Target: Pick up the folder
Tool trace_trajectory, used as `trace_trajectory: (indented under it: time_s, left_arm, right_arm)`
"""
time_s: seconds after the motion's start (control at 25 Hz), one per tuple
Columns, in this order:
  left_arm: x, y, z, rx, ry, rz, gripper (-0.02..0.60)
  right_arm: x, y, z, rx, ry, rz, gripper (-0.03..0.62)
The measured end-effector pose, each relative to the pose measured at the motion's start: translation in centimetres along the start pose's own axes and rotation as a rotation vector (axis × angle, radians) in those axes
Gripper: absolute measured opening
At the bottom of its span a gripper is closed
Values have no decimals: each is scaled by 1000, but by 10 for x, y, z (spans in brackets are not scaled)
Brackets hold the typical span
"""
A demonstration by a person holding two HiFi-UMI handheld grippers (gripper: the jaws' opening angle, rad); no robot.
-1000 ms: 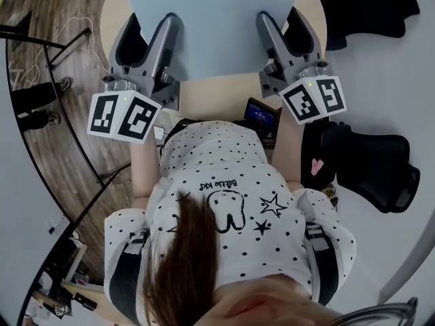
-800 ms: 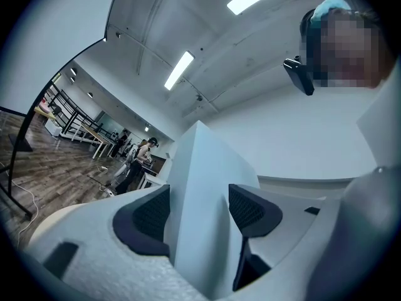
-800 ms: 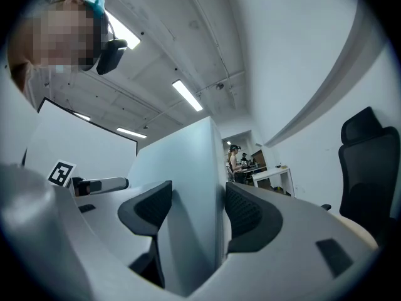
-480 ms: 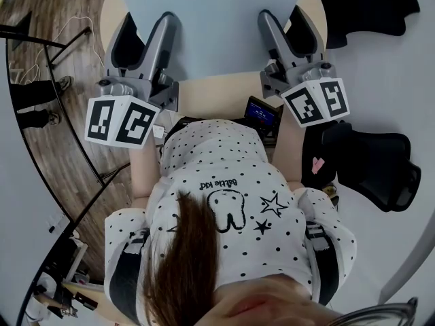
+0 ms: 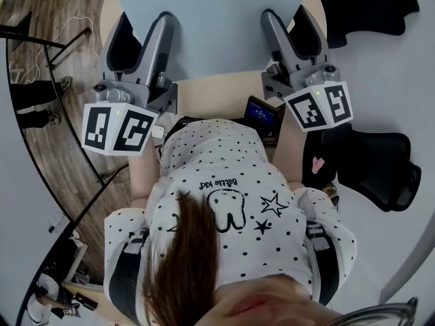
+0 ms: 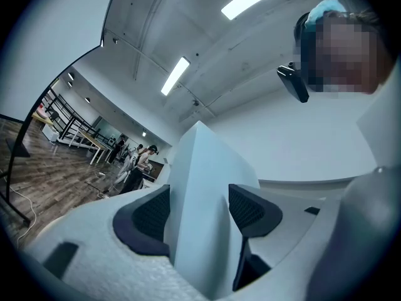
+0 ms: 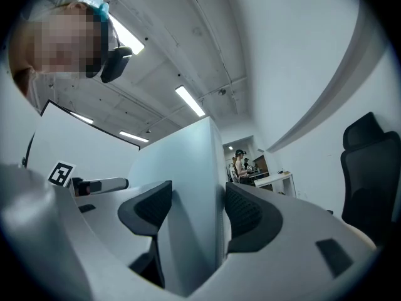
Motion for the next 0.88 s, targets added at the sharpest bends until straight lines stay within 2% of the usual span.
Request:
trace_trajectory:
  time_s: [0.88]
  left_arm:
    - [-1, 18, 3, 22, -5, 37, 290]
  right_arm:
    - [0, 18, -12, -15, 16, 37, 261]
Point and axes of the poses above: the fingertips, and each gripper's own axes: x forward along the fingers, z to its right, y out of its top, the point moved 5 cm from there along -x, backward along the fingers, and after that the axes turned 9 degrees about x, right-handed, at the moved point
